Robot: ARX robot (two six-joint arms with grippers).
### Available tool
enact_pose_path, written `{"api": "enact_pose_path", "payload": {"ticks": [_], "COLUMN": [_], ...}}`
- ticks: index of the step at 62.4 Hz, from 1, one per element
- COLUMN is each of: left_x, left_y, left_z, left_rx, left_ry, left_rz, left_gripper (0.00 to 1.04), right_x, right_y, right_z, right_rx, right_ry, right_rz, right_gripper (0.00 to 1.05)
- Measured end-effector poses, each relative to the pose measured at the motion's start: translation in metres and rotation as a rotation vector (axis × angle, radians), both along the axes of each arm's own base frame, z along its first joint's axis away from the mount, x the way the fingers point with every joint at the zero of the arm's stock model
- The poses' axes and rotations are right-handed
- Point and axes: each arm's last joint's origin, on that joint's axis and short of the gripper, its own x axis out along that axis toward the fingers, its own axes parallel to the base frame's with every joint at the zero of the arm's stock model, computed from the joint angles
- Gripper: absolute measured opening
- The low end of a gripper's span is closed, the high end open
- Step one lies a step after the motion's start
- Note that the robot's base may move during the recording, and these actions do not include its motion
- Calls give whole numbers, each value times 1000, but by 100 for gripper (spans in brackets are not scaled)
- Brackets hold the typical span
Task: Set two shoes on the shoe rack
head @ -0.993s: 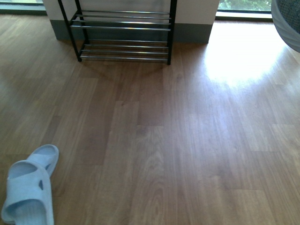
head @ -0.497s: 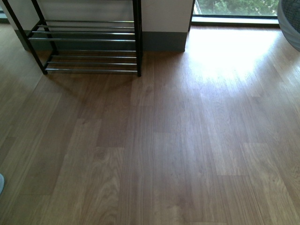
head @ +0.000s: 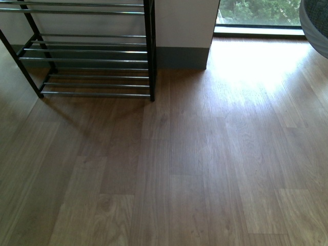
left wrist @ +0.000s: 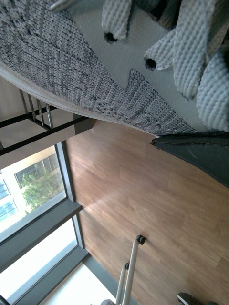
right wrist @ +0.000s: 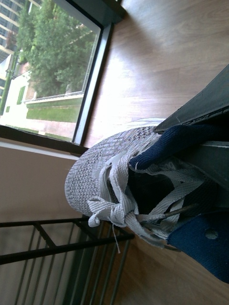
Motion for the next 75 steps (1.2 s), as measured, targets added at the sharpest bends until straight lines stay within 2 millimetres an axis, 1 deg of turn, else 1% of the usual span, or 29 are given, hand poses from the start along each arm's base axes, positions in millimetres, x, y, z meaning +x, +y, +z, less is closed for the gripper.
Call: {"api": "enact_pose_path", "payload": {"ticks": [75], "left_x": [0], "left_y": [0], "left_z": [0], "left_rx": [0], "left_ry": [1], "left_rz": [-2], "left_gripper": [2], "right_x": [0], "right_y": [0], "right_z": [0], "right_rx": [-1], "right_ry": [1], "right_rz": [-8], "right_gripper": [1]}}
